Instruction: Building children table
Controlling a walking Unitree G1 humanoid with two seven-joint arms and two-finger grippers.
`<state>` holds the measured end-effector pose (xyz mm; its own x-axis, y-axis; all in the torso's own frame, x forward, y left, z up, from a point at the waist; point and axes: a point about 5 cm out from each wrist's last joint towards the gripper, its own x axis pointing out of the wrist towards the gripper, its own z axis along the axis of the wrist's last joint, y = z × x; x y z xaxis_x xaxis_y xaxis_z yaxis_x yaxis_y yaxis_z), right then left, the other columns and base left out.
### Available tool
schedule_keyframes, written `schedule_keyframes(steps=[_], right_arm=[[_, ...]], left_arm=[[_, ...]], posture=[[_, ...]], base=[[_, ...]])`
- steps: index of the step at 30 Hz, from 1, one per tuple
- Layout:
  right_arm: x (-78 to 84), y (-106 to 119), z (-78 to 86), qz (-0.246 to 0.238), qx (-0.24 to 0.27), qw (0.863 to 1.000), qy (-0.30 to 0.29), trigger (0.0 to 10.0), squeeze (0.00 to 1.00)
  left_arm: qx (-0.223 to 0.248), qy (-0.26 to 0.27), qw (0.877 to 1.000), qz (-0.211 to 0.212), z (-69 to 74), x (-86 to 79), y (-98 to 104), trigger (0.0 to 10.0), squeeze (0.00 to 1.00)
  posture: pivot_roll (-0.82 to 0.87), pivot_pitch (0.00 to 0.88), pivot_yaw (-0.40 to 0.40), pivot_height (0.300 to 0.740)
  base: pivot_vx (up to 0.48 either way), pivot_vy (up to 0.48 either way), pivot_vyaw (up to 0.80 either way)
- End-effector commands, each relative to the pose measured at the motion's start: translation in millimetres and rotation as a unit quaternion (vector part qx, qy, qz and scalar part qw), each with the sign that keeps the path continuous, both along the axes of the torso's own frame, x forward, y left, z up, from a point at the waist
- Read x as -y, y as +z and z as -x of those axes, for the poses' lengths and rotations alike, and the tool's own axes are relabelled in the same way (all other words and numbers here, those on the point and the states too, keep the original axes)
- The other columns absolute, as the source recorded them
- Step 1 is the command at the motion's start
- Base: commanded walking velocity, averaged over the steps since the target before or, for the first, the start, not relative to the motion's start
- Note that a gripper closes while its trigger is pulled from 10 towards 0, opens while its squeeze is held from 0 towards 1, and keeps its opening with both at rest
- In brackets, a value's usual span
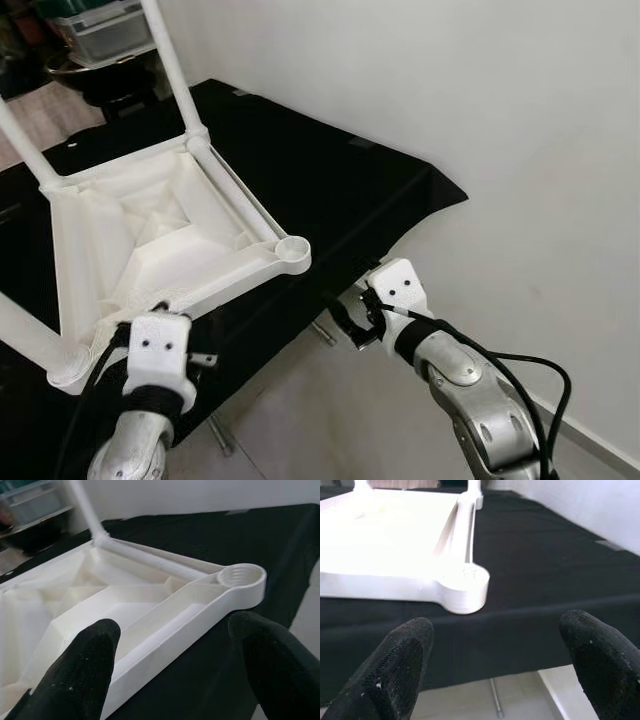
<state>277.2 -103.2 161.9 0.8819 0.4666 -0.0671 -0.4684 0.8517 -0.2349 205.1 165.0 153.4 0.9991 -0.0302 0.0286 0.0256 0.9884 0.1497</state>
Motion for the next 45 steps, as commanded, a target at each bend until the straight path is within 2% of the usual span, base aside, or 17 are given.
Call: schedule_keyframes(steps=[1, 2, 3, 5, 8, 11, 14, 16, 18, 20, 28, 30, 37, 42, 45], right_arm=[[-0.1, 2.9, -0.6, -0.009, 0.009, 1.0, 0.0, 10.0, 0.0], [-0.1, 2.9, -0.6, -0.009, 0.009, 1.0, 0.0, 10.0, 0.0], [-3.4, 5.0, 0.1, -0.023, 0.005, 0.999, 0.03, 10.0, 0.0], [-11.7, 8.0, 3.0, -0.021, 0.009, 0.996, 0.083, 10.0, 0.0], [-14.9, 7.9, 3.5, -0.016, 0.012, 0.995, 0.099, 10.0, 0.0], [-17.4, 8.3, -1.8, -0.007, 0.021, 0.994, 0.104, 10.0, 0.0], [-17.2, 8.6, -4.2, -0.006, 0.023, 0.994, 0.103, 10.0, 0.0], [-16.5, 9.0, -11.0, -0.003, 0.027, 0.995, 0.097, 10.0, 0.0], [-16.5, 9.0, -11.0, -0.003, 0.027, 0.995, 0.097, 10.0, 0.0], [-15.9, 9.8, -17.2, -0.002, 0.031, 0.996, 0.089, 10.0, 0.0], [-17.2, 5.8, -23.2, 0.0, 0.026, 0.997, 0.073, 10.0, 0.0], [-16.2, 3.6, -26.3, -0.004, 0.024, 0.998, 0.055, 10.0, 0.0], [-16.4, 2.5, -29.4, 0.003, 0.027, 0.998, 0.052, 10.0, 0.0], [-17.9, 0.8, -30.8, 0.009, 0.028, 0.998, 0.06, 10.0, 0.0], [-21.5, 0.5, -29.0, 0.023, 0.031, 0.996, 0.082, 10.0, 0.0]], left_arm=[[-0.01, 0.001, 1.0, -0.014, 0.2, -3.1, -3.8, 10.0, 0.0], [-0.01, 0.001, 1.0, -0.014, 0.2, -3.1, -3.8, 10.0, 0.0], [-0.012, -0.003, 1.0, -0.021, -2.2, -0.7, -1.2, 10.0, 0.0], [-0.017, -0.015, 0.998, -0.058, -5.0, 6.7, 2.2, 10.0, 0.0], [-0.019, -0.044, 0.997, -0.058, -4.8, 12.8, 2.5, 10.0, 0.0], [-0.024, -0.133, 0.99, -0.04, 0.9, 30.9, 1.9, 10.0, 0.0], [-0.024, -0.143, 0.989, -0.035, 1.9, 33.5, 1.8, 10.0, 0.0], [-0.034, -0.159, 0.987, -0.007, 2.0, 37.5, 1.5, 10.0, 0.0], [-0.034, -0.159, 0.987, -0.007, 2.0, 37.5, 1.5, 10.0, 0.0], [-0.041, -0.172, 0.984, 0.014, 1.5, 42.0, 2.1, 10.0, 0.0], [-0.047, -0.178, 0.983, 0.016, -2.3, 43.8, 0.4, 10.0, 0.0], [-0.05, -0.18, 0.982, 0.019, -5.6, 41.9, -1.5, 10.0, 0.0], [-0.054, -0.18, 0.982, 0.029, -9.0, 39.5, -2.2, 10.0, 0.0], [-0.045, -0.176, 0.983, 0.026, -11.1, 38.7, 0.7, 10.0, 0.0], [-0.039, -0.173, 0.984, 0.022, -13.0, 37.9, 2.3, 10.0, 0.0]], posture=[[-0.06, 0.119, 0.101, 0.74], [-0.06, 0.119, 0.101, 0.74], [-0.07, 0.105, 0.106, 0.74], [-0.06, 0.096, 0.102, 0.74], [-0.07, 0.095, 0.103, 0.74], [-0.06, 0.089, 0.102, 0.74], [-0.06, 0.088, 0.101, 0.74], [-0.06, 0.087, 0.101, 0.74], [-0.06, 0.087, 0.101, 0.74], [-0.05, 0.089, 0.101, 0.74], [-0.05, 0.092, 0.1, 0.74], [-0.06, 0.09, 0.101, 0.74], [-0.06, 0.087, 0.102, 0.74], [-0.06, 0.084, 0.099, 0.74], [-0.06, 0.083, 0.101, 0.74]], base=[[0.0, 0.0, 0.0], [0.0, 0.0, 0.0], [0.0, 0.0, 0.8], [0.0, 0.0, 0.8], [0.0, 0.0, 0.8], [0.0, 0.0, 0.79], [0.0, 0.0, 0.79], [0.0, 0.0, 0.79], [0.0, 0.0, 0.79], [0.0, 0.0, 0.79], [0.0, 0.0, 0.77], [0.0, -0.236, 0.0], [0.0, -0.479, 0.0], [0.0, 0.0, 0.0], [0.0, 0.0, 0.8]])
